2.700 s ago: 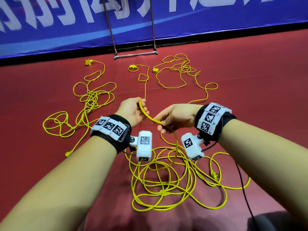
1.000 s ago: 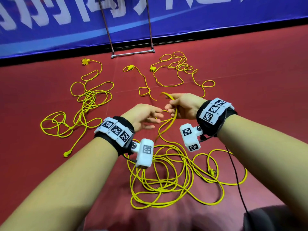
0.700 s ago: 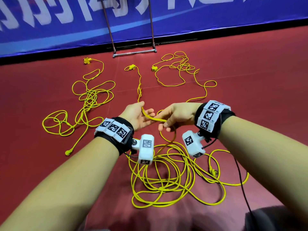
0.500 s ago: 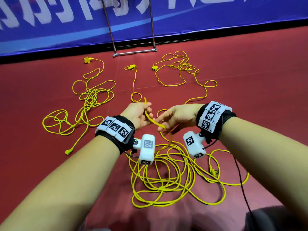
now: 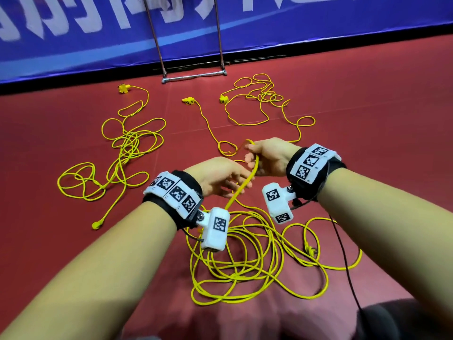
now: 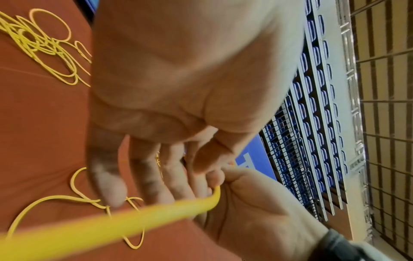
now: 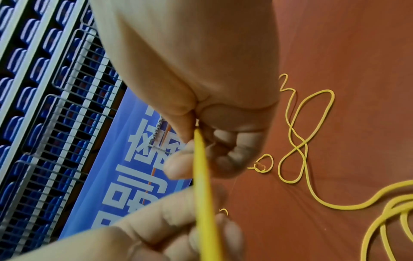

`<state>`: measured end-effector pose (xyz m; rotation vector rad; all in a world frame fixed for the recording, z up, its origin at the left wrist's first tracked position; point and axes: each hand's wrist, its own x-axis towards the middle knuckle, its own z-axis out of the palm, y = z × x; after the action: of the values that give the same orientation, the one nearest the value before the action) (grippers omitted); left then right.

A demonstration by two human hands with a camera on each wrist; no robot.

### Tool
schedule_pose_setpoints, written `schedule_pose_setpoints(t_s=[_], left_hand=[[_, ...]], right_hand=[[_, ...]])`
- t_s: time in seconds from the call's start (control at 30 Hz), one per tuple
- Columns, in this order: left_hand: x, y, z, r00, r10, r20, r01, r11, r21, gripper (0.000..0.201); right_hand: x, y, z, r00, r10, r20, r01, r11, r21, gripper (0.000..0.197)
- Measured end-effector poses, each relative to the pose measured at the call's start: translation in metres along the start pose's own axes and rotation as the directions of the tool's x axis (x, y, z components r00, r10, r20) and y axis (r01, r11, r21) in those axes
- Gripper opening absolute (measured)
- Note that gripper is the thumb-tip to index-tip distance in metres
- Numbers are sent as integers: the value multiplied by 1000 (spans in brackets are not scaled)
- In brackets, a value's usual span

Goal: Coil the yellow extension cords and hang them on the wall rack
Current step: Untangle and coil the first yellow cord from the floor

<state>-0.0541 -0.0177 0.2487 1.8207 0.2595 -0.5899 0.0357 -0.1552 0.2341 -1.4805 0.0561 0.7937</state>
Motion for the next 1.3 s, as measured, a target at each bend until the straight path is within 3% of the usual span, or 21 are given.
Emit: schedule_pose_setpoints(t_s=[0.13,0.3,0.4,0.5,0.57,0.7,0.83,0.9,1.0,1.13,1.3], left_hand=[[11,-11,-16,968,-99,-232,25,953,-303,21],[14,-15,-39,959,-160,-232,-35,749,-662,31],[15,-16,-42,936,-192,-296,-122,611,-782,29],[15,-16,-41,925,-143,-352,-167,678,-716,19],[12,-14,-37,942,-72,-327,-156,769,-619,15],[6,-7,-24,976,85,-201,-156,916,-370,20],[2,-1,-9,976,214,-34,-217,972,-94,21],[-2,0,-4,971,240,8,-240,971,13,20],[-3,-3,-4,976,216,41,-218,973,81,22],[0,-9,-7,990,128,58,-129,992,11,20],[2,-8,-9,996,12,-92,-10,1000,25,16]], right_hand=[[-10,4,6,977,-72,199,117,967,-225,22],[-17,14,19,885,20,465,263,804,-534,25],[-17,15,27,846,106,522,311,697,-646,29],[-15,17,29,874,108,474,321,604,-729,32],[-11,18,25,924,45,380,247,689,-681,31],[-4,12,16,985,-63,158,117,927,-357,28],[-2,4,11,999,-31,-11,30,998,-49,38],[-3,3,11,998,-11,-61,12,1000,8,35],[-3,1,9,997,-23,-73,21,1000,-21,26],[-5,1,10,989,-128,-75,125,991,-43,13],[-5,5,14,984,-174,-32,172,984,-48,9]])
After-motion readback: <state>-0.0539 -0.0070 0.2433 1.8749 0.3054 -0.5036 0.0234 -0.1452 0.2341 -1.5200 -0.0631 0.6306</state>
